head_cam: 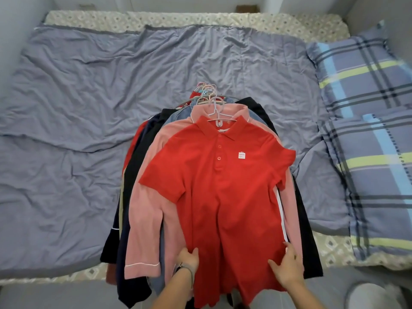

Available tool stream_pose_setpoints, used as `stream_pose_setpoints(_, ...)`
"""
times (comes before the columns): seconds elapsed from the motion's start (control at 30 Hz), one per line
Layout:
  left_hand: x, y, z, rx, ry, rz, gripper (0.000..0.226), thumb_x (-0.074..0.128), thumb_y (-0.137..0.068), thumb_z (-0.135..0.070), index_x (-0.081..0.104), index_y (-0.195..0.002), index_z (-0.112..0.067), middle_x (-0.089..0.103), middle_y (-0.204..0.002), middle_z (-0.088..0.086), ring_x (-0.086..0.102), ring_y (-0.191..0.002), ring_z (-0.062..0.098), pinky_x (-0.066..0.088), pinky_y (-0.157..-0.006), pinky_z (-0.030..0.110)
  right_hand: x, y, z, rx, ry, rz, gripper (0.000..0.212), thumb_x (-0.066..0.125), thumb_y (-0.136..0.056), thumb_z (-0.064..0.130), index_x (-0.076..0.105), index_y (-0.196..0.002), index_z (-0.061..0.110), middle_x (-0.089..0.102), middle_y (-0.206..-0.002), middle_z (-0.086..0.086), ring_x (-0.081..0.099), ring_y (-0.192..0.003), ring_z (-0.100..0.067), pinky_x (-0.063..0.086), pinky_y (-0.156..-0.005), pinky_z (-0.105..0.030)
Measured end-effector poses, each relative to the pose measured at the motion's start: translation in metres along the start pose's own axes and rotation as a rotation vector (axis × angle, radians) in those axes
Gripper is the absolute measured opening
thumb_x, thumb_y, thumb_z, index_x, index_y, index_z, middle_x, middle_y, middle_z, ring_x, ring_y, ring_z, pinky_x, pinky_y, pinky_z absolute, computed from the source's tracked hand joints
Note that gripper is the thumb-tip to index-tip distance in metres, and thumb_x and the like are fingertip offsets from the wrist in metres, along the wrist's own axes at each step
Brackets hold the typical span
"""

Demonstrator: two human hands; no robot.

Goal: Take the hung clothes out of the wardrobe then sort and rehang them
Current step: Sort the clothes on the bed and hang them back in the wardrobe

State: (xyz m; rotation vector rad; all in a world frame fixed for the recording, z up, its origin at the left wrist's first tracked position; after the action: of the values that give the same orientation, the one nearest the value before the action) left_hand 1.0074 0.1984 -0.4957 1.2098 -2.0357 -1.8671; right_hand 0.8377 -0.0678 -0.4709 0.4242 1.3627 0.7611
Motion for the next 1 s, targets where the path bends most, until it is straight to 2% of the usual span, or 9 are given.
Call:
stream_pose_setpoints(0.07,-0.005,0.004,0.003,0.037,0.099,-0.018,0.048,0.047,-0.096,-0.029,0.047,-0.131,0.003,0.051,-0.134,0.019,0.048,-0.123,0.031,0.036,-0.104,0.033,0.000,0.003,-0.006,0.022,-0.041,0.047,0.072,0.073,-0.081,0.017,0.034,-0.141,0.009,0.052,-0.134,-0.017,0.051,-0.122,-0.037,0.038,-0.102,-0.039)
stream_pose_setpoints(0.23,-0.057,0.031,0.008,0.224,0.285,-0.230,0.034,0.044,-0.097,-0.028,0.060,-0.111,-0.002,0.063,-0.110,0.016,0.056,-0.108,0.031,0.039,-0.086,0.031,-0.002,-0.004,-0.009,-0.062,0.100,0.153,0.031,0.057,-0.093,0.027,0.061,-0.118,0.009,0.068,-0.113,-0.011,0.061,-0.107,-0.029,0.044,-0.086,-0.030)
stream_pose_setpoints(0.4,-0.109,0.051,0.019,0.235,0.319,-0.463,0.030,0.048,-0.096,-0.025,0.064,-0.106,-0.001,0.065,-0.101,0.019,0.057,-0.099,0.035,0.040,-0.081,0.037,-0.042,0.004,-0.024,-0.021,-0.004,-0.127,0.026,0.054,-0.094,0.024,0.060,-0.107,0.003,0.067,-0.100,-0.022,0.062,-0.096,-0.039,0.043,-0.072,-0.036)
stream_pose_setpoints(0.47,-0.108,0.045,0.024,0.152,0.171,-0.409,0.021,0.056,-0.091,-0.016,0.064,-0.101,0.001,0.066,-0.102,0.022,0.059,-0.098,0.038,0.041,-0.081,0.037,-0.041,0.007,-0.036,0.011,0.136,-0.010,0.023,0.053,-0.094,0.025,0.059,-0.100,0.004,0.066,-0.098,-0.018,0.062,-0.102,-0.037,0.046,-0.073,-0.034)
stream_pose_setpoints(0.57,-0.098,0.042,0.021,0.090,0.003,-0.261,0.021,0.057,-0.085,-0.007,0.064,-0.103,0.001,0.066,-0.106,0.022,0.060,-0.101,0.037,0.042,-0.085,0.035,-0.026,0.023,-0.036,0.027,0.449,0.370,0.015,0.050,-0.089,0.021,0.057,-0.080,0.013,0.061,-0.091,-0.005,0.064,-0.104,-0.026,0.051,-0.071,-0.025)
stream_pose_setpoints(0.63,-0.099,0.052,-0.003,0.212,0.012,-0.225,0.021,0.054,-0.086,-0.006,0.062,-0.105,-0.005,0.065,-0.104,0.015,0.060,-0.100,0.032,0.042,-0.084,0.032,-0.023,0.034,-0.022,0.004,0.476,0.503,0.013,0.047,-0.087,0.019,0.060,-0.085,0.014,0.063,-0.093,-0.004,0.066,-0.080,-0.020,0.053,-0.063,-0.024)
stream_pose_setpoints(0.73,-0.105,0.076,-0.053,0.449,-0.056,-0.183,0.017,0.053,-0.087,-0.009,0.059,-0.101,-0.017,0.062,-0.094,0.001,0.060,-0.093,0.021,0.043,-0.081,0.026,-0.034,0.033,0.019,-0.127,0.255,0.417,0.016,0.046,-0.087,0.018,0.055,-0.074,0.020,0.061,-0.075,0.000,0.053,-0.052,-0.014,0.048,-0.052,-0.024)
stream_pose_setpoints(0.9,-0.118,0.096,-0.128,0.677,-0.253,-0.199,0.020,0.053,-0.086,-0.013,0.059,-0.105,-0.012,0.062,-0.097,0.003,0.058,-0.094,0.020,0.043,-0.084,0.027,-0.068,0.026,0.102,-0.320,0.094,0.279,0.019,0.055,-0.086,0.017,0.058,-0.070,0.026,0.063,-0.074,0.002,0.058,-0.071,-0.020,0.049,-0.062,-0.026)
stream_pose_setpoints(1.0,-0.126,0.104,-0.170,0.765,-0.336,-0.236,0.021,0.054,-0.086,-0.012,0.061,-0.106,-0.009,0.063,-0.104,0.007,0.053,-0.103,0.022,0.039,-0.090,0.028,-0.091,0.018,0.153,-0.418,0.053,0.227,0.014,0.056,-0.086,0.012,0.056,-0.084,0.026,0.062,-0.083,0.001,0.058,-0.060,-0.015,0.047,-0.055,-0.016)
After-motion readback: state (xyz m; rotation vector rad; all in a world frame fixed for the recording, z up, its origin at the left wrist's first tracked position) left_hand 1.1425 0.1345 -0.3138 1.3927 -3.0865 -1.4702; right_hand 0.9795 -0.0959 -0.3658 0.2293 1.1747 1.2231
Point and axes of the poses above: each hand's wrist, its own y-axis away from the middle knuckle, its own x-axis out of the palm, z = x × y, the point moved 6 cm from there along -y, towards the middle knuckle
